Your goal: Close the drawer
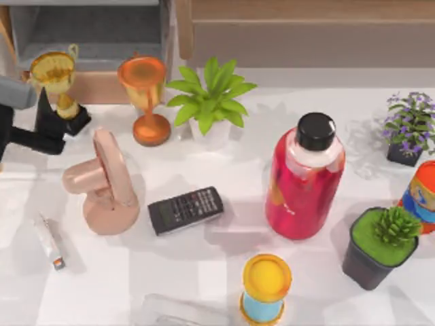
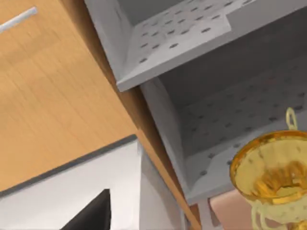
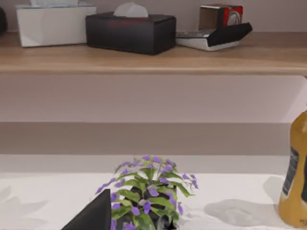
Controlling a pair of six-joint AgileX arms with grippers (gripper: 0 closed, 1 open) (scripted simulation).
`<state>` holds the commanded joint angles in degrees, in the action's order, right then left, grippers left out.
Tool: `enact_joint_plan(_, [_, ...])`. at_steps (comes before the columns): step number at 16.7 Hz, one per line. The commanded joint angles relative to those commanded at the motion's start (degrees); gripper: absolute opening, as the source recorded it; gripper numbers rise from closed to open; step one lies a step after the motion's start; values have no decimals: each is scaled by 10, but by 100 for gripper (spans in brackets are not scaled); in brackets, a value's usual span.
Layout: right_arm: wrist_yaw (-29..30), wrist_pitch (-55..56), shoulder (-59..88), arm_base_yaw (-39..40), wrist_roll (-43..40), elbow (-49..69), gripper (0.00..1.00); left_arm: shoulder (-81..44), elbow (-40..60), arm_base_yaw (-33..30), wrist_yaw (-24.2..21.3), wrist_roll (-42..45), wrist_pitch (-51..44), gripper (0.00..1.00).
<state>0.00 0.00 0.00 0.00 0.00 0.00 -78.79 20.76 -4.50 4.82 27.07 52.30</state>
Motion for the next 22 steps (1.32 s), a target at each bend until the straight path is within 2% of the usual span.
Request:
enact_joint_plan(7, [0,0,0,0,0,0,100,-176,-35,252,-270,336,155,100])
enact_joint_plan(12, [0,0,0,0,0,0,100,-293,1,389,-415,538,278,100])
enact_joint_plan(16, [0,0,0,0,0,0,100,-346,36,449,-476,628,348,100])
enact_joint_plan(22, [0,0,0,0,0,0,100,-351,41,455,-483,640,358,100])
